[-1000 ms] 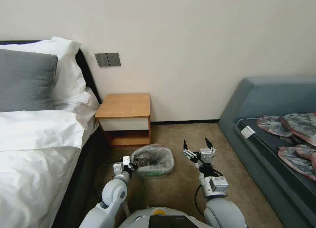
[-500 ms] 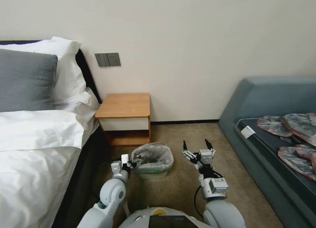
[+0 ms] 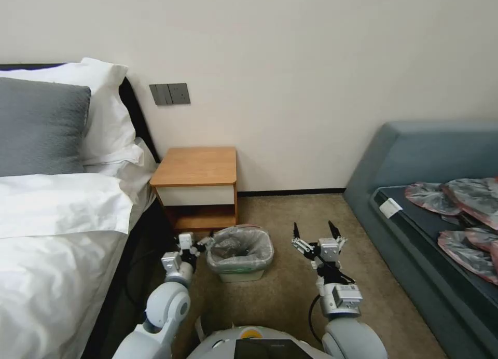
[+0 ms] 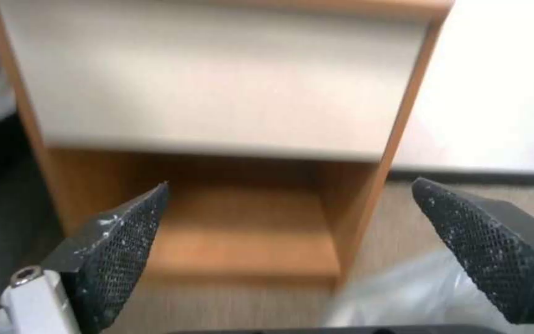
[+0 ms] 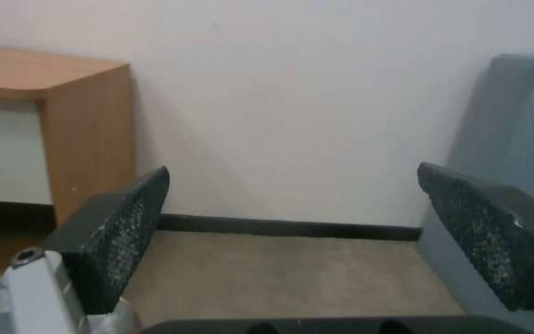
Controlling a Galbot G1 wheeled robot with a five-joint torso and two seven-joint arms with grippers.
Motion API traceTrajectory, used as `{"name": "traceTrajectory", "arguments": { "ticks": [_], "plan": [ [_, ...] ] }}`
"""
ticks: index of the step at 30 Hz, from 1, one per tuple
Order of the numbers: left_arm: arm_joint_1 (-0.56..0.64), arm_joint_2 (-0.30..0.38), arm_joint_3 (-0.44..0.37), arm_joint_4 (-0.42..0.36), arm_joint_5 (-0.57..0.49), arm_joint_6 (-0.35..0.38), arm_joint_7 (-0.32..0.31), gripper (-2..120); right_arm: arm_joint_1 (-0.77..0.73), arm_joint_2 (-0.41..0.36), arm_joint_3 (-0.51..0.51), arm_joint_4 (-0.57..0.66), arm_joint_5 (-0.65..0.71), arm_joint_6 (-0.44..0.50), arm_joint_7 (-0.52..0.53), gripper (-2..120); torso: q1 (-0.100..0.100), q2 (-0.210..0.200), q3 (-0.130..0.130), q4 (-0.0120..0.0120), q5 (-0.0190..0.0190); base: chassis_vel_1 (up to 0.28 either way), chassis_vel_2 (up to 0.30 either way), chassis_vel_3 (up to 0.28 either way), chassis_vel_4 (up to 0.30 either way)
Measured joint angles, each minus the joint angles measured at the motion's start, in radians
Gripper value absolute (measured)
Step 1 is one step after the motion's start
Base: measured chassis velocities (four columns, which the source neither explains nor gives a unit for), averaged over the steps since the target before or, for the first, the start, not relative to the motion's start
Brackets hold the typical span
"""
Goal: Pick up the garbage bag from the table and place it over the trash can.
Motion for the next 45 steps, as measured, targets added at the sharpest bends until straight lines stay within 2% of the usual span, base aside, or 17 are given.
{"name": "traceTrajectory", "arguments": {
  "ticks": [2,4,7,8,11,12,15,18,21,28,31,34,45],
  "plan": [
    [0.017,0.005,-0.011,-0.017,0.036,-0.064,0.059,100,-0.01,-0.005,0.016,-0.016,0.003,0.032,0.024,100,0.0,0.0,0.0,-0.0001,0.0001,0.0,0.0,0.0,0.0],
    [0.024,0.006,-0.015,-0.023,0.045,-0.089,0.076,100,-0.014,-0.004,0.024,-0.023,0.005,0.046,0.03,100,0.0,0.0,0.0,0.0,0.0,0.0,0.0,0.0,0.0],
    [0.064,0.0,-0.036,-0.046,0.06,-0.179,0.15,100,-0.043,0.008,0.062,-0.052,0.009,0.113,0.034,100,0.0,0.0,0.0,-0.0001,-0.0001,0.0,0.0,0.0,0.0],
    [0.064,0.0,-0.036,-0.046,0.06,-0.179,0.15,100,-0.043,0.008,0.062,-0.052,0.009,0.113,0.034,100,0.0,0.0,0.0,-0.0001,-0.0001,0.0,0.0,0.0,0.0],
    [0.11,-0.025,-0.12,-0.08,0.061,-0.211,0.187,100,-0.077,0.031,0.112,-0.077,0.023,0.19,-0.028,100,0.0,0.0,0.0,0.0,0.0,0.0,0.0,0.0,0.0],
    [0.11,-0.025,-0.12,-0.08,0.061,-0.211,0.187,100,-0.077,0.031,0.112,-0.077,0.023,0.19,-0.028,100,0.0,0.0,0.0,0.0,0.0,0.0,0.0,0.0,0.0],
    [0.156,-0.058,-0.215,-0.113,0.063,-0.226,0.22,100,-0.107,0.07,0.171,-0.092,0.038,0.256,-0.12,100,0.0,0.0,0.0,0.0,0.0,0.0,0.0,0.0,0.0],
    [0.199,-0.088,-0.26,-0.149,0.065,-0.231,0.247,100,-0.131,0.099,0.192,-0.077,0.059,0.276,-0.161,100,0.0,0.0,0.0,-0.0001,0.0002,0.0,0.0,0.0,0.0],
    [0.247,-0.114,-0.264,-0.182,0.068,-0.236,0.268,100,-0.156,0.127,0.195,-0.044,0.069,0.278,-0.173,100,0.0,0.0,0.0,0.0,-0.0001,0.0,0.0,0.0,0.0],
    [0.338,-0.145,-0.253,-0.22,0.105,-0.257,0.272,99,-0.225,0.155,0.202,-0.005,0.057,0.309,-0.196,100,0.0,0.0,0.0,-0.0002,-0.0002,0.0,0.0,0.0,0.0],
    [0.373,-0.154,-0.242,-0.226,0.122,-0.262,0.259,99,-0.23,0.155,0.209,-0.005,0.049,0.32,-0.2,100,0.0,0.0,0.0,-0.0001,0.0,0.0,0.0,0.0,0.0],
    [0.419,-0.169,-0.229,-0.227,0.155,-0.296,0.238,99,-0.209,0.158,0.226,-0.007,0.051,0.315,-0.221,100,0.0,0.0,0.0,0.0001,0.0001,0.0,0.0,0.0,0.0],
    [0.467,-0.193,-0.191,-0.232,0.198,-0.331,0.201,99,-0.186,0.148,0.238,-0.02,0.082,0.301,-0.254,100,0.0,0.0,0.0,0.0,0.0001,0.0,0.0,0.0,0.0]
  ]
}}
